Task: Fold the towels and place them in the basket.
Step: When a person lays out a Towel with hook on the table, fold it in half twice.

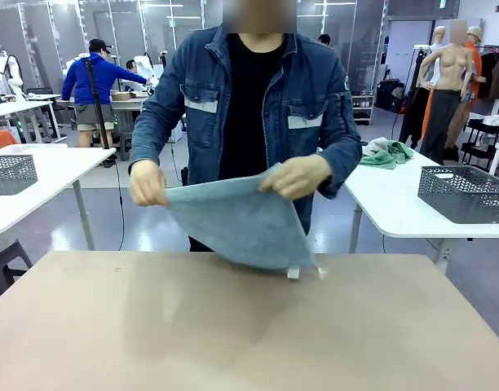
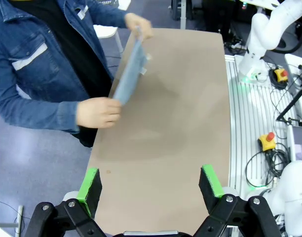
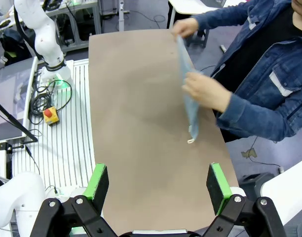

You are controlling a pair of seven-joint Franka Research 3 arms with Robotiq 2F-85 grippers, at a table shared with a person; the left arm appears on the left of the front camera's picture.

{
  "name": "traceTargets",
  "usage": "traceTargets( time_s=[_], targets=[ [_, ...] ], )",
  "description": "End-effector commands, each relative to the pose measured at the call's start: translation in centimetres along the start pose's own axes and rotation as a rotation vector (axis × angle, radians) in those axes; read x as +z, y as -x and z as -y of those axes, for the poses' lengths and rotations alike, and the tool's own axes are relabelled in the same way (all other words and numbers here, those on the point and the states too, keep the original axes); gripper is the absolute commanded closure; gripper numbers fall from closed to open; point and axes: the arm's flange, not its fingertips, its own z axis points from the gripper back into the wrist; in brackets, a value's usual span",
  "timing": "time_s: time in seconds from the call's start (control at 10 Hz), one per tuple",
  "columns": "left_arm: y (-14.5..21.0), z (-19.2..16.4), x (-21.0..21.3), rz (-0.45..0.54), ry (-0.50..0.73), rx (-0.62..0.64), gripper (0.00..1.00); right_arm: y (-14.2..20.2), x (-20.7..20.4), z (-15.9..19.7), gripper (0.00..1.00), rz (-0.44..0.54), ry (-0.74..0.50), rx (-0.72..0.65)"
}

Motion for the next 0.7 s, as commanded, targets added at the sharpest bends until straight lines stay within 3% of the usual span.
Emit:
traceTargets(
  time_s=[0.0, 0.6],
  targets=[
    [-0.1, 0.06, 0.03, 0.001, -0.001, -0.002, 0.0, -0.13, 0.03, 0.02, 0.0, 0.003, 0.006, 0.0],
    [-0.1, 0.06, 0.03, 0.001, -0.001, -0.002, 0.0, -0.13, 0.03, 0.02, 0.0, 0.003, 0.006, 0.0]
  ],
)
